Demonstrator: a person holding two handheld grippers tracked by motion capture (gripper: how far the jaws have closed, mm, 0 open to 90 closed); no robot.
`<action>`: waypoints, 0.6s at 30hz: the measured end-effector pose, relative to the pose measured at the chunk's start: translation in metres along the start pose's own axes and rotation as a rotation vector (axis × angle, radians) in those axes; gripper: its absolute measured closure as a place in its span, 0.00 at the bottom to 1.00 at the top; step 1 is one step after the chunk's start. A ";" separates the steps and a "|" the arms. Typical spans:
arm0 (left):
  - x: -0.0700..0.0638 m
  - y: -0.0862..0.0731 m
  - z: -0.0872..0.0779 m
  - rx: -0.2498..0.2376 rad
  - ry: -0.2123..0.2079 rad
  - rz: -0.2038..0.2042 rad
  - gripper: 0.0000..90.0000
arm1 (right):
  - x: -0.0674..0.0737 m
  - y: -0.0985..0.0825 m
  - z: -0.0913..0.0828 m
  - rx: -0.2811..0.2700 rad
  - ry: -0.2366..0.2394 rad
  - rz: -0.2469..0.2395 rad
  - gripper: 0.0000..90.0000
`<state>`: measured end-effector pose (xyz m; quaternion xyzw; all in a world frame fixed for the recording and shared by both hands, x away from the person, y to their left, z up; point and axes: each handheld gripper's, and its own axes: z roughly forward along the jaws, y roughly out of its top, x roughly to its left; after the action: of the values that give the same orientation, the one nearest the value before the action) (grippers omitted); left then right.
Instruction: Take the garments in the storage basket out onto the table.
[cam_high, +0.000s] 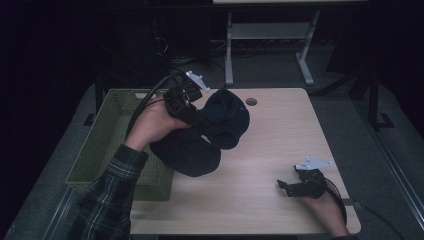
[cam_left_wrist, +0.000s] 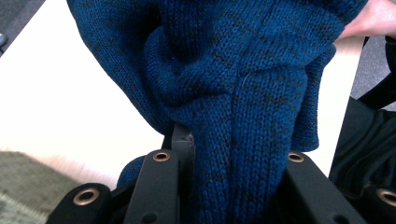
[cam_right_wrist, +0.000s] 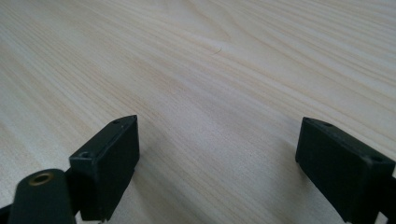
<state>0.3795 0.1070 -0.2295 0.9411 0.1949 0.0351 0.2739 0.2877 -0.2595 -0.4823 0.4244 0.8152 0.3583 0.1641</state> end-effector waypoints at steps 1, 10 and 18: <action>-0.001 0.002 0.004 -0.002 -0.004 0.000 0.78 | 0.000 0.000 0.000 0.000 0.000 0.000 0.15; -0.012 0.016 0.033 -0.007 -0.032 0.003 0.78 | 0.000 0.000 0.000 -0.001 0.001 0.001 0.15; -0.017 0.024 0.062 0.016 -0.053 0.010 0.78 | 0.000 0.000 0.000 -0.002 -0.001 -0.002 0.15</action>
<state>0.3830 0.0509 -0.2684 0.9449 0.1830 0.0102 0.2713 0.2879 -0.2596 -0.4823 0.4234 0.8153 0.3588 0.1653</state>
